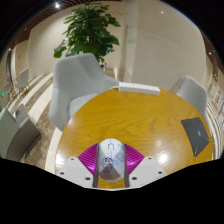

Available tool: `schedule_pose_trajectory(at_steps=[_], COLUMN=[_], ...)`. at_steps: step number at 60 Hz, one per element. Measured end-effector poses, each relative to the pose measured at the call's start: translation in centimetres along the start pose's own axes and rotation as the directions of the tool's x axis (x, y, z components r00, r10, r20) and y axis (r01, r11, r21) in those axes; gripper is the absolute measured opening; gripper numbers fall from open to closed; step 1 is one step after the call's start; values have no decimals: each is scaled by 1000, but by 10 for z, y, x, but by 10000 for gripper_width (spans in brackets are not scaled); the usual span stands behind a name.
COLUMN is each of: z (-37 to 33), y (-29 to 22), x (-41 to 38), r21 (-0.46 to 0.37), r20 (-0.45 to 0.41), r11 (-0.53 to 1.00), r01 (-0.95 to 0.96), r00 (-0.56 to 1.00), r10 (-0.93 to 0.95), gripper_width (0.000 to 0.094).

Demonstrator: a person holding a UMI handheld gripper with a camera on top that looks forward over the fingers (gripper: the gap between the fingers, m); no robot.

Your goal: Arrange mouse

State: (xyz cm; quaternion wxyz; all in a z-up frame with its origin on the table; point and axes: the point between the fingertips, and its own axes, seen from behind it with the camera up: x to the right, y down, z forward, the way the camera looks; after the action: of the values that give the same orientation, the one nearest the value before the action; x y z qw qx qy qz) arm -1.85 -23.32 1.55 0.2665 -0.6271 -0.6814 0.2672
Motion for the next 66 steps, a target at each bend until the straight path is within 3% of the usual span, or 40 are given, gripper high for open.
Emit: schedule_pose_trajectory(at_steps=[12,20,26,40,56,66], z=[-66,-84,-76,6,71,72], y=[-78,-141,-158,-103,-14,0], x=[49,152,250,399,438,439], r21=[99,199,226,122,-8,-7], r20=[33,-57,-158,-200,-118,-72], r11=[994,977,972,992,998,995], r01=[-48,-73,-64,-38,-69,-96], r00=[998,995,982,978,991,993], r10=[45,86,101,62,68,95], gripper_width=[358,358,357,357,368,498])
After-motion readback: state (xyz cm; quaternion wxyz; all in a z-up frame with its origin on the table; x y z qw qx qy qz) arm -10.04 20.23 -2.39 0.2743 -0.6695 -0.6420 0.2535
